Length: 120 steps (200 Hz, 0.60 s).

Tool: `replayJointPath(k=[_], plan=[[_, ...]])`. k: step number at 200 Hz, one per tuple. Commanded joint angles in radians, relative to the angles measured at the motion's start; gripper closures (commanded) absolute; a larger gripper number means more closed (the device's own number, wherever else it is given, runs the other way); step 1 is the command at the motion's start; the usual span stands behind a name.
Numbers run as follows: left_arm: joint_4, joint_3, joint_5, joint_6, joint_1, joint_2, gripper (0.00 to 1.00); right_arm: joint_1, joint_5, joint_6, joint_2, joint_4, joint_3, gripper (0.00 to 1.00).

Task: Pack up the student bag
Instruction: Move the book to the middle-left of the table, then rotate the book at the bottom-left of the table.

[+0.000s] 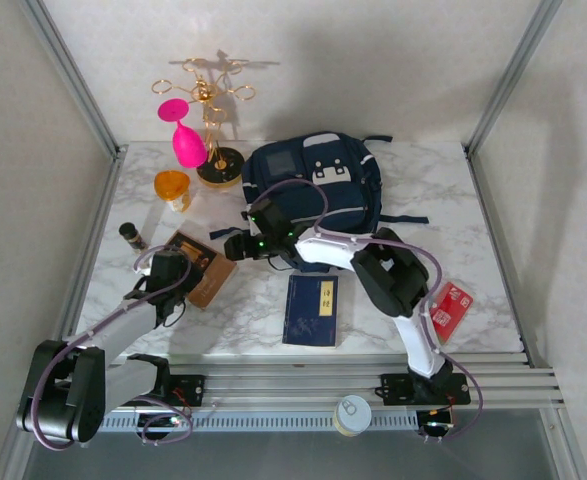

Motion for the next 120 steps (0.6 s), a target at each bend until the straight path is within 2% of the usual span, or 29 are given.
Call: replayJointPath(k=[1,40,66,120], plan=[[-0.03,-0.022,0.001,-0.053,-0.008,-0.017,0.23,0.02,-0.018,-0.029,0.077,-0.066,0.119,0.26],[-0.012,-0.048,0.039,-0.061,-0.008,-0.054,0.23,0.054,-0.025,-0.035,0.171,-0.107,0.235,0.25],[-0.026,-0.048,0.077,-0.039,-0.008,-0.073,0.23,0.074,-0.064,-0.044,0.169,-0.128,0.235,0.25],[-0.072,-0.081,0.182,-0.035,-0.012,-0.177,0.25,0.173,-0.065,0.013,-0.072,-0.03,-0.085,0.24]])
